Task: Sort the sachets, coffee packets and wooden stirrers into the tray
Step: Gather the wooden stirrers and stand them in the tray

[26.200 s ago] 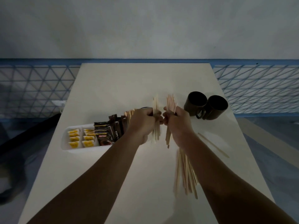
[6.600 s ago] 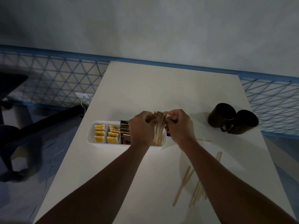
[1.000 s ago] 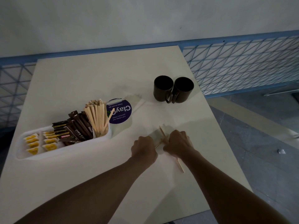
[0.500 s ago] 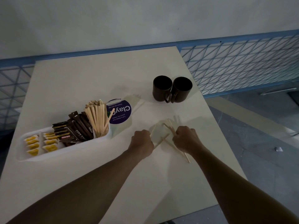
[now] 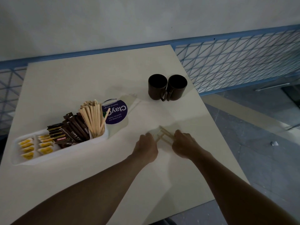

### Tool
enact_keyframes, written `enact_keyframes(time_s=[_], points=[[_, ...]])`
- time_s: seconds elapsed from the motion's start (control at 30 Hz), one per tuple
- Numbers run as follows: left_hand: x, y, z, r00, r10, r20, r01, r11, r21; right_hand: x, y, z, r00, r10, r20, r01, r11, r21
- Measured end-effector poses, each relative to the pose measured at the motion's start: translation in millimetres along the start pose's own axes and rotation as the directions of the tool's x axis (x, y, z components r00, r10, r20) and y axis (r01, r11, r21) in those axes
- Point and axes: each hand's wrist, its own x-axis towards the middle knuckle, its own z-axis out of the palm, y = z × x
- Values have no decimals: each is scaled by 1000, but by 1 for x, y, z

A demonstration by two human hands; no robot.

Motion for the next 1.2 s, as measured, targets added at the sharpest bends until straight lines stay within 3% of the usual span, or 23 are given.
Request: enact_keyframes(time_s=[0.13, 0.27, 0.43, 0.73, 0.97, 1.2], points=[[-4, 0, 5, 993, 17, -120, -14, 999, 34, -1, 1, 6, 992, -47, -113, 31, 991, -133], [-4, 2, 5, 994, 5, -110, 6, 995, 95, 1, -5, 9, 977, -90, -194, 54, 982, -182], [-3, 8, 1, 994, -84, -74, 88, 995, 48, 3, -14, 3, 984, -68, -165, 39, 984, -173], [-3, 12, 3, 994, -80, -72, 81, 997, 12, 4, -21, 4, 991, -84, -103, 63, 980, -191], [-3, 11, 8, 995, 40, -88, -36, 998, 48, 4, -24, 4, 985, -138, -99, 110, 963, -246], [-8, 12, 9, 993, 43, -106, -41, 999, 18, 2, -23, 7, 976, -211, -55, 190, 947, -260]])
